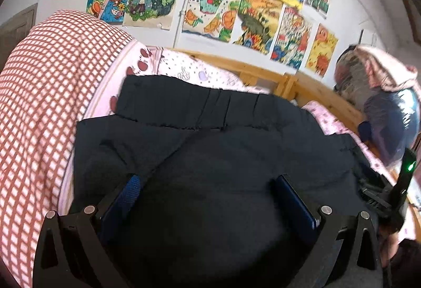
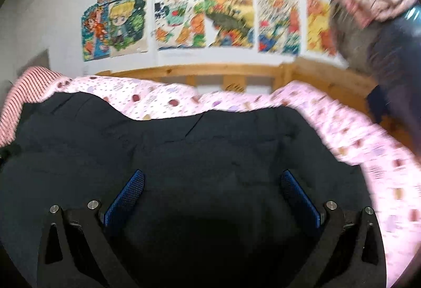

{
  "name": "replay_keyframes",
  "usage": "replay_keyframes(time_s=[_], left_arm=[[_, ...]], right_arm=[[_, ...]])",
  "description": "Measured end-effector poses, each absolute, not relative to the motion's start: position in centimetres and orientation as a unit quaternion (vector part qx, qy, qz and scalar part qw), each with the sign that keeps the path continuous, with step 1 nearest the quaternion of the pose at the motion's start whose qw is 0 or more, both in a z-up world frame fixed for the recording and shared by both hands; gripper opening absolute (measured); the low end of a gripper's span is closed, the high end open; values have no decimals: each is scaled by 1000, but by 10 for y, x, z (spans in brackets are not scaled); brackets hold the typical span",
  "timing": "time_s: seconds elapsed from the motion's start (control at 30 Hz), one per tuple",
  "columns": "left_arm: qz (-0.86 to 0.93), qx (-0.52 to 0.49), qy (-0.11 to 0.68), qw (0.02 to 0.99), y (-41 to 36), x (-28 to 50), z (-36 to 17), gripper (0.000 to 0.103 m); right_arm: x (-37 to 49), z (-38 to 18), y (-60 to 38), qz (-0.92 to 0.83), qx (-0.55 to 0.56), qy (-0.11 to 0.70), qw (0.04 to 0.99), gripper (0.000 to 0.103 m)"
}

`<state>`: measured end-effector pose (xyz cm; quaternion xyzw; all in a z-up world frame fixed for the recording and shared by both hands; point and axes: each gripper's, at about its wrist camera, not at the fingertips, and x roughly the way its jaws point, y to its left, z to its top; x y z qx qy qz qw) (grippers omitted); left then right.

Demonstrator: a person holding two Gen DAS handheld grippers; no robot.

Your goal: Fold large clothes

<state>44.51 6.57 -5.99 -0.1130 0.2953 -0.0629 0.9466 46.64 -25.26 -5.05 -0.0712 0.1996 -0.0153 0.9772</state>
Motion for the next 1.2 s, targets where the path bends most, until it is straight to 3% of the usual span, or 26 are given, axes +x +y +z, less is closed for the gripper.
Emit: replay_keyframes(time_s=[0.27,0.57,0.87,1.2], left_arm=[[19,-54,343,937,98,422,-41,103],[-36,-166,402,900,159,424,-59,103],[-85,-168,390,901,164,432,-78,103],[-161,-164,348,909,154,442,-78,103]], right_arm=[[432,-39,-249,-43,-114,202,972,102],[413,-19,-291,-21,-69,233,970,102],[436,7,-332,-48,-121,301,945,102],[489,-7,-399,27,28,395,918,102]])
